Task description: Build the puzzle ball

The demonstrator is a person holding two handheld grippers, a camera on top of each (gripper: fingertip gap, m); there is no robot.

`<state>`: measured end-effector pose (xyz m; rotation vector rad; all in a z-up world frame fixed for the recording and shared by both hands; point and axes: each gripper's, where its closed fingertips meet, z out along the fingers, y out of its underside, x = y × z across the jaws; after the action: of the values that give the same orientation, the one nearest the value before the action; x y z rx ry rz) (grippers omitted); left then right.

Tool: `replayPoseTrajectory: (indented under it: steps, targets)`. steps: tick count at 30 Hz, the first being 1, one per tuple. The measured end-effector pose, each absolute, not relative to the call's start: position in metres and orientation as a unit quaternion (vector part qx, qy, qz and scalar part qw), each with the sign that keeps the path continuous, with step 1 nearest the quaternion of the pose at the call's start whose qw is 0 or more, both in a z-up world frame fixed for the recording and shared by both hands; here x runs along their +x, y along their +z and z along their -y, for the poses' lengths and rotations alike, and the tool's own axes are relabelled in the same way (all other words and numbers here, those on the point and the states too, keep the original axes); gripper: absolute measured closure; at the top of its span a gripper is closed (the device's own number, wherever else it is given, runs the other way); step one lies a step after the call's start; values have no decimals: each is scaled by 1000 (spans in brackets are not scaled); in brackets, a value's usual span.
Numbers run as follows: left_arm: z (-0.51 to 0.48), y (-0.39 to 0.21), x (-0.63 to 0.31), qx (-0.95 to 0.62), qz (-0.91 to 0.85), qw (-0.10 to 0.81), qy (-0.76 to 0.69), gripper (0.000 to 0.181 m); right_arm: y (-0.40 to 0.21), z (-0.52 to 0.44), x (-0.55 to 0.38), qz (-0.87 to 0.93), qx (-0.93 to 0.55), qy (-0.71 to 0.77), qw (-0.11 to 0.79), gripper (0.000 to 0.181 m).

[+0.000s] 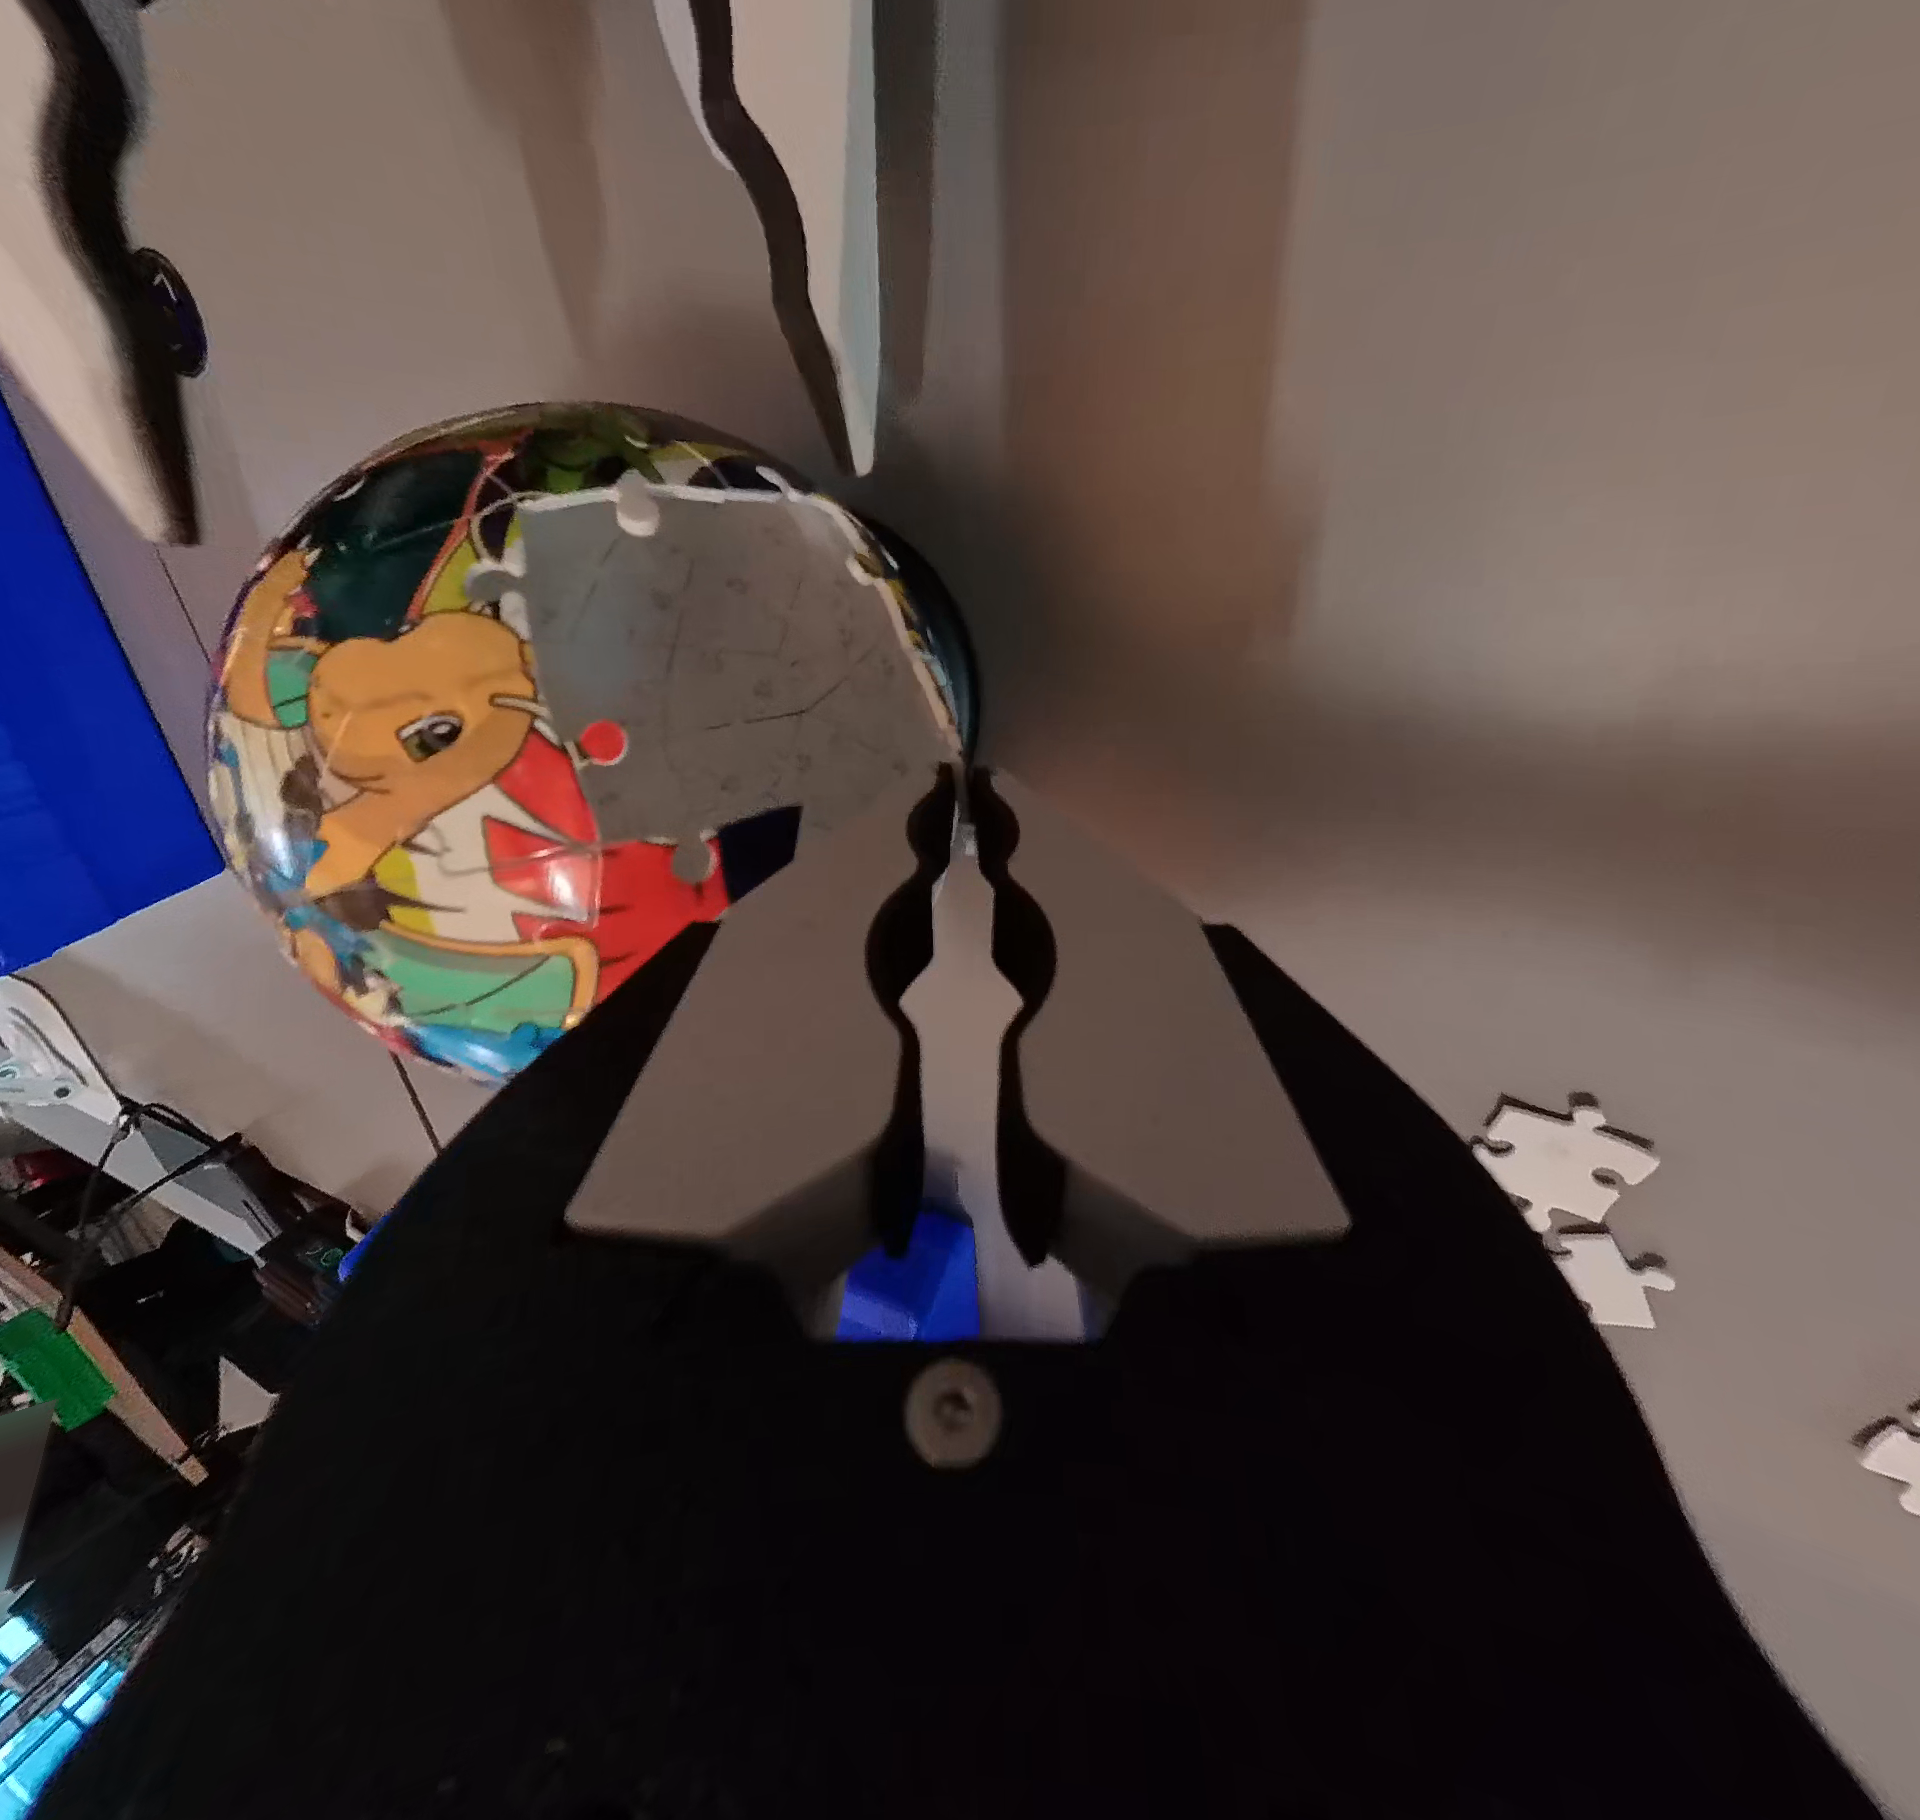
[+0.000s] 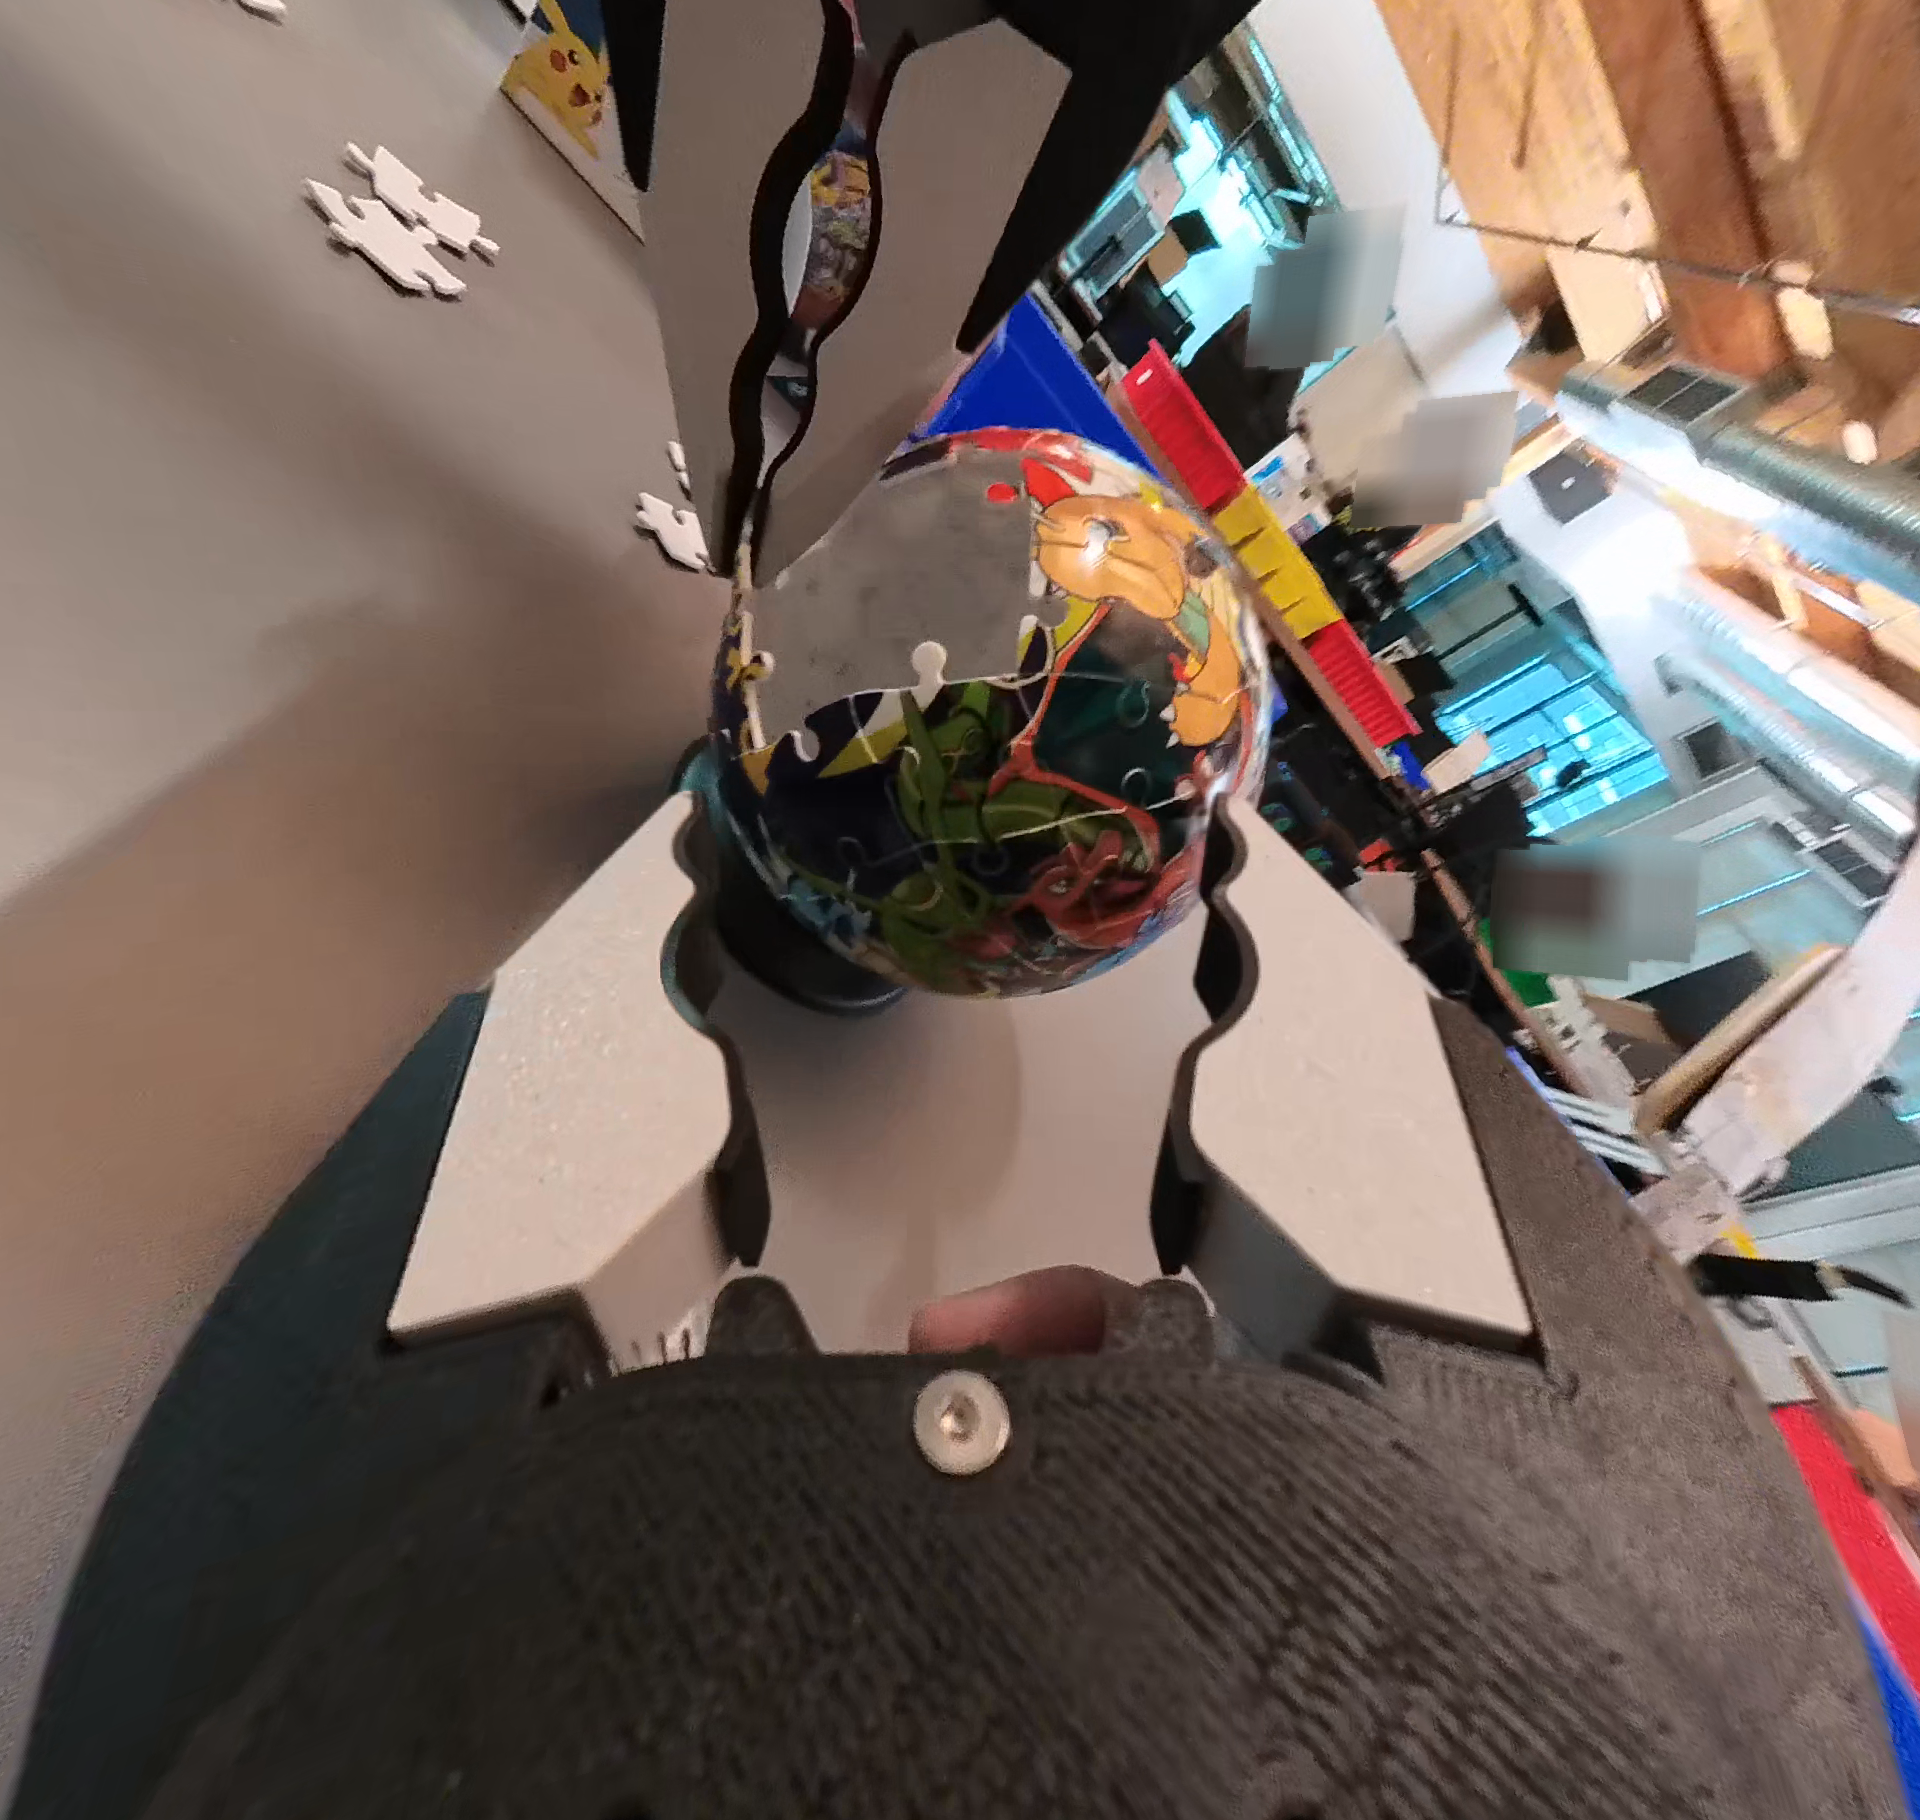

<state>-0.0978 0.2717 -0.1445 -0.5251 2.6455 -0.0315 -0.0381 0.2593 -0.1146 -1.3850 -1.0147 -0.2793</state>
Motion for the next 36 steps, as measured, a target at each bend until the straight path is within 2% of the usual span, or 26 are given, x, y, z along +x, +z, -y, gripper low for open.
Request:
replayPoseTrajectory:
  steps: [3,6,10,14,18,21,26,36]
  targets:
    - [-271,-144,-97,-188,-957,221,-13,181,-100,-254,-45,453,-567,-144,673,92]
    - [-271,-145,-97,-187,-957,220,-17,181,-91,-240,-59,474,-523,-151,692,102]
    - [-271,-145,-97,-183,-959,214,-16,180,-103,-227,-81,529,-515,-139,660,127]
    - [-271,-145,-97,-179,-961,212,-15,180,-114,-224,-102,562,-539,-121,616,140]
    - [-271,-144,-98,-178,-962,209,-16,180,-123,-236,-105,555,-614,-120,548,142]
    - [-272,-145,-97,-175,-962,209,-13,181,-119,-249,-100,530,-644,-135,535,149]
    - [-272,-145,-97,-172,-962,213,-8,181,-130,-261,-89,515,-693,-163,478,147]
    - [-274,-145,-97,-163,-963,214,-27,181,-137,-267,-88,515,-710,-171,450,166]
